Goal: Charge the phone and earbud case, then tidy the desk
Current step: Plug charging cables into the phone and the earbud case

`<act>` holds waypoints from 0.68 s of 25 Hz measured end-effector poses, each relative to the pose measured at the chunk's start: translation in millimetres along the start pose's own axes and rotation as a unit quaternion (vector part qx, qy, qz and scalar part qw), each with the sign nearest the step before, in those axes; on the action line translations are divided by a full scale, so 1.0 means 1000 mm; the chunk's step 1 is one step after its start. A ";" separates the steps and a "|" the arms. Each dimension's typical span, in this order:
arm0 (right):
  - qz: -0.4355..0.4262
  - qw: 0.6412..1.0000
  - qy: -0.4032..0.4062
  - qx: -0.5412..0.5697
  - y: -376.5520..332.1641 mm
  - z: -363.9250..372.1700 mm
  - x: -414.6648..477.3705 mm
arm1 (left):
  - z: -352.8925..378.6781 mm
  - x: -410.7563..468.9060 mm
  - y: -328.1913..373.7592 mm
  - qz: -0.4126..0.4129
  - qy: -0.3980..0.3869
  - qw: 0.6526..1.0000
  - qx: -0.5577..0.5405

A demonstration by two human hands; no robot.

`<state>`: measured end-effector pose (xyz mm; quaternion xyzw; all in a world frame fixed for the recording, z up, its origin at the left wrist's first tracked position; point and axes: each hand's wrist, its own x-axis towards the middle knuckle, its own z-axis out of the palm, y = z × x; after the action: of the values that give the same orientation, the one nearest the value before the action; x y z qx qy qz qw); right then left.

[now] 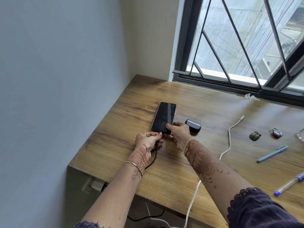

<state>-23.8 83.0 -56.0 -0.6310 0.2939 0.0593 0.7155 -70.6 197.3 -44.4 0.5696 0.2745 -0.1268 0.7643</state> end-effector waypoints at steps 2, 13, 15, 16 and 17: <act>0.002 1.000 0.001 -0.001 -0.002 -0.001 0.000 | 0.001 -0.001 0.002 -0.001 0.000 1.000 0.000; 0.000 1.000 -0.023 -0.003 -0.001 -0.002 0.002 | -0.009 -0.003 0.005 -0.009 -0.012 0.998 0.063; -0.001 1.000 -0.024 0.000 -0.001 -0.002 0.001 | -0.011 -0.003 0.008 -0.014 -0.016 0.997 0.071; -0.003 1.000 -0.021 -0.004 0.000 -0.002 0.002 | -0.010 -0.003 0.009 -0.018 -0.019 0.997 0.071; -0.004 1.000 -0.018 -0.009 0.001 -0.003 0.003 | -0.010 -0.004 0.010 -0.022 -0.023 0.997 0.069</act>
<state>-22.2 79.6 -58.3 -0.6373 0.2778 0.0700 0.7154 -71.0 209.6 -36.1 0.6118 0.2600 -0.1748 0.7263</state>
